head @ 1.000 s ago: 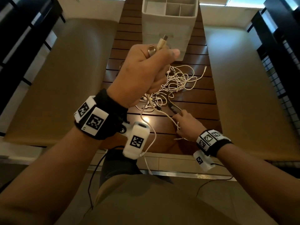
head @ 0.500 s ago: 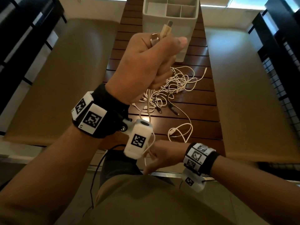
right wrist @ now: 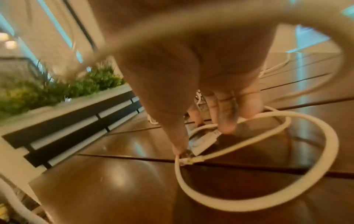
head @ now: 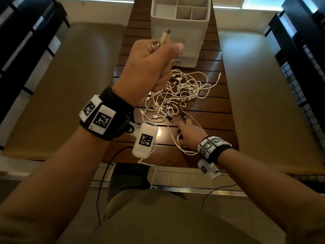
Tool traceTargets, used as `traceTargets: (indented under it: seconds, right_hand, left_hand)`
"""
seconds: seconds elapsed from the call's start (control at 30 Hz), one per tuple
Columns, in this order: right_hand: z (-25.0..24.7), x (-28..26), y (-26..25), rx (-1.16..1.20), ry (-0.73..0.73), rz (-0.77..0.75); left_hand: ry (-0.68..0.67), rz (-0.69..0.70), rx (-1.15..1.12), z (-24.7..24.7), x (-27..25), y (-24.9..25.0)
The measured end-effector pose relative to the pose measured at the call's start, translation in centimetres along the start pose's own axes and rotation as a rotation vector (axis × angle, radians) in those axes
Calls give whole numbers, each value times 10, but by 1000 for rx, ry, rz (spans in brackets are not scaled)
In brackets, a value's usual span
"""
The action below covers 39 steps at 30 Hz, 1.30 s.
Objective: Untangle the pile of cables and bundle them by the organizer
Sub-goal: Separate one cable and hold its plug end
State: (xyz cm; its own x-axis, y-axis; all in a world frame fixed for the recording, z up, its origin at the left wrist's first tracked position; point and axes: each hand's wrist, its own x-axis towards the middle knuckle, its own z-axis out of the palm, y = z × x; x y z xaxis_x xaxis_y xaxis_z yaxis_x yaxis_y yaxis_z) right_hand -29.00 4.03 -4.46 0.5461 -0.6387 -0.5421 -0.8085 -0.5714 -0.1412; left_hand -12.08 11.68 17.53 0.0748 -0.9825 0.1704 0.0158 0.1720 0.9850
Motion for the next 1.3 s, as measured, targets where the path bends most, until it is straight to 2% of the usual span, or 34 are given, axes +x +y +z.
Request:
traceTargets:
  seconds: [0.07,0.17,0.3,0.33,0.4,0.47,0.5,0.53,0.63,0.67,0.8,0.87,0.9,1.0,1.07,1.17,1.23,1.3]
  right_hand:
    - [-1,6,-6,-40,23,-33]
    - [-8,4,-10,-76,-69,-93]
    - [-11,-12,-17,97,-107,-260]
    - [-8,-18,-21,137,-140,-304]
    - [2,-32,-30,202,-298,-365]
    - [5,-41,-36,312,-457,-358]
    - [1,-41,-36,371,-445,-335]
    - [-5,-38,-37,415,-348,-308]
    - [-28,-22,-27,440,155,-226]
    - [-31,-22,-23,400,226,-189]
    - [-4,-35,-1,22,109,33]
    - [12,-39,9,-8,137,129]
    - [18,-38,12,-16,125,129]
    - [23,-37,11,-36,0,53]
    - [17,-37,7,42,34,8]
    - [-3,-47,-4,355,108,-141]
    - [-11,-57,-12,519,17,-291]
    - [-6,-66,-23,568,-162,-374]
  left_hand:
    - [1,1,-6,1,1,0]
    - [-3,12,-6,0,2,0]
    - [-7,12,-19,0,1,0]
    - [-8,11,-23,1,1,-1]
    - [-17,5,-36,4,0,-3]
    - [-35,-6,-44,7,0,-4]
    - [-43,-13,-43,8,-1,-5]
    - [-45,-22,-39,8,-3,-6]
    - [-39,-47,-38,6,-8,-10]
    - [-36,-54,-39,4,-9,-11]
    - [-30,-89,5,-4,-15,-11]
    - [-33,-92,27,-6,-16,-10]
    - [-28,-92,30,-6,-15,-10]
    - [-19,-85,42,-5,-12,-11]
    - [-21,-76,51,-5,-11,-10]
    - [-15,-77,47,-7,-11,-7]
    - [-16,-90,24,-8,-12,-5]
    - [-27,-110,-28,-8,-14,-1]
